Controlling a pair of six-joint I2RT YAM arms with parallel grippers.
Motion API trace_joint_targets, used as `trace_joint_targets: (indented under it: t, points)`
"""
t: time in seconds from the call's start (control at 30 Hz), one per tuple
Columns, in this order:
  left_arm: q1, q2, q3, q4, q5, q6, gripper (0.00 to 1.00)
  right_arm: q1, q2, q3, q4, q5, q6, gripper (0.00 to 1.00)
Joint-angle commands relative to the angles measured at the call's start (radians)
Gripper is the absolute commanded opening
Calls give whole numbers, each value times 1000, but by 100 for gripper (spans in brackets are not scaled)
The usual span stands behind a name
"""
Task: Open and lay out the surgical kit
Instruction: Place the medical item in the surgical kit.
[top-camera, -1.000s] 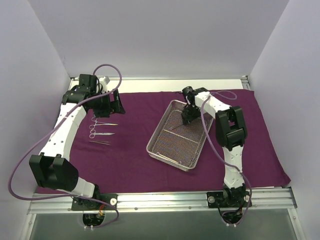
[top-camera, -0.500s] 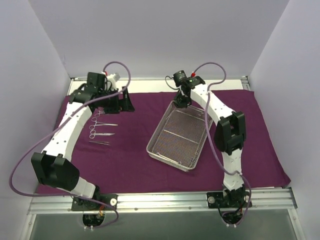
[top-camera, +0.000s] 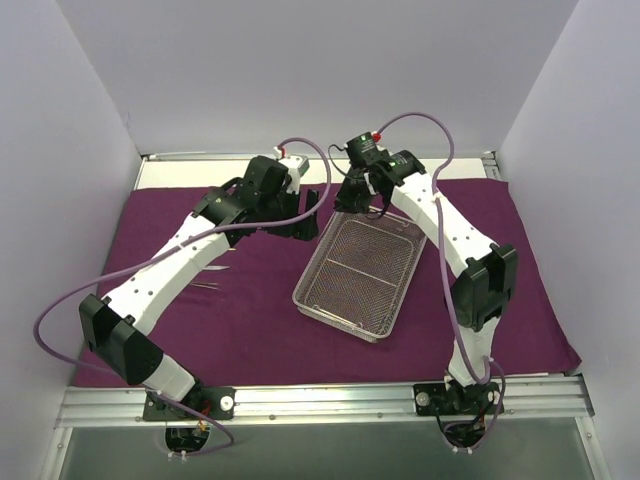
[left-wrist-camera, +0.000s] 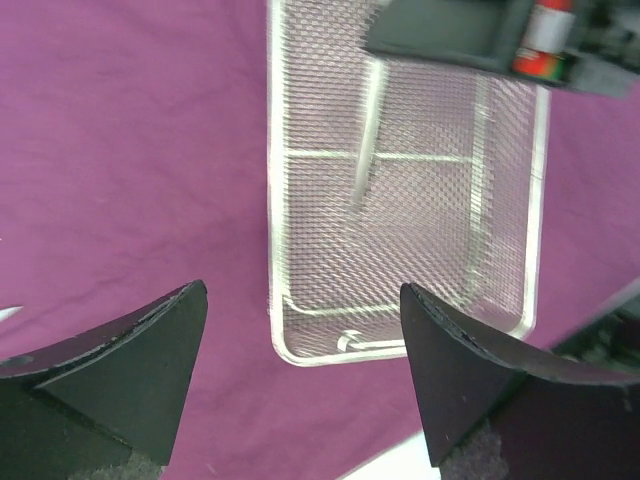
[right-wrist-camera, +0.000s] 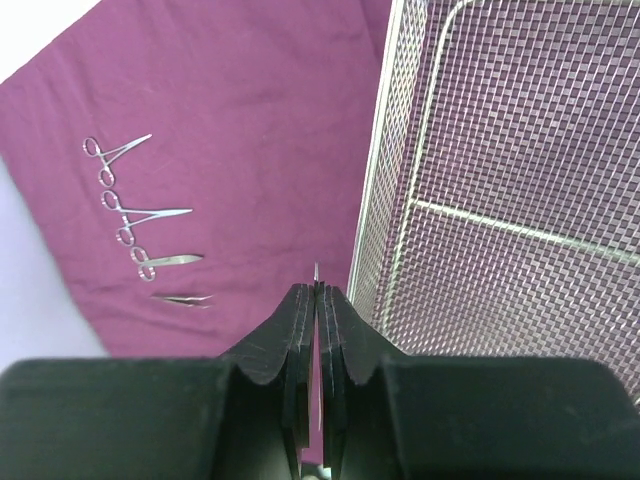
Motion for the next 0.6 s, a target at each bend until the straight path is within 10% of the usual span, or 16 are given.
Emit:
trace_joint_targets:
  t: [0.0,0.57]
  points:
    - [-8,-33,12,55,-153,40,86,-10,-47,-28,-37,-77,66,0]
    - [-149,53,47,90,-254,133,81,0,-35,-15,-74,-154,119,0]
